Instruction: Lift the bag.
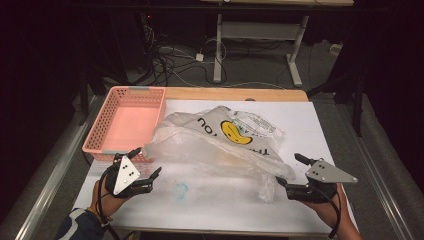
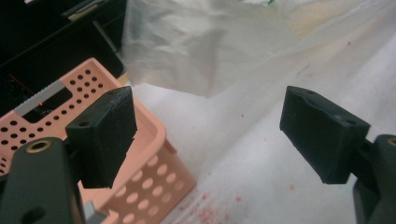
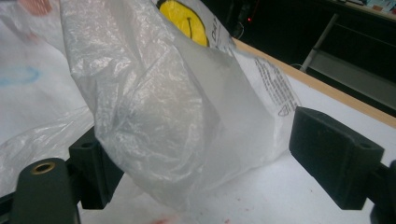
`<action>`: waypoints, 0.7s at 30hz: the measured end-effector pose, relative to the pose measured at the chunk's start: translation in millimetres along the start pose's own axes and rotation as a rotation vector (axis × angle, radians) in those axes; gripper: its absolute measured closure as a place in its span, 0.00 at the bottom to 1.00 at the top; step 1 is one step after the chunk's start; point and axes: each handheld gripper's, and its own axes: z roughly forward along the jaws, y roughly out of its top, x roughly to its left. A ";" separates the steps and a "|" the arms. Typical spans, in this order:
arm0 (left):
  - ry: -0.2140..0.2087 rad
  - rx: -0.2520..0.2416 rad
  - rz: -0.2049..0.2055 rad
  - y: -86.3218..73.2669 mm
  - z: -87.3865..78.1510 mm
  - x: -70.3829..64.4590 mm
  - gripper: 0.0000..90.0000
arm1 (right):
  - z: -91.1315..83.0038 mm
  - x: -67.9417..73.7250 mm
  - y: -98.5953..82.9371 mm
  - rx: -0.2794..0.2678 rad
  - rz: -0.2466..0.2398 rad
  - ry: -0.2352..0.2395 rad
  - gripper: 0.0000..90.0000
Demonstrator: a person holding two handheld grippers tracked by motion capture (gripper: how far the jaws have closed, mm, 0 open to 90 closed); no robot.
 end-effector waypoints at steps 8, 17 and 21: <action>-0.019 0.053 -0.005 -17.5 -4.3 -4.5 0.20 | 10.4 4.0 -18.8 0.031 -0.009 -0.002 0.18; -0.035 0.102 0.017 -31.7 -5.8 -10.8 0.20 | 19.9 7.5 -41.4 0.068 -0.001 0.018 0.18; -0.041 0.109 0.022 -33.0 -3.8 -11.0 0.20 | 20.9 9.7 -45.0 0.071 0.000 0.028 0.18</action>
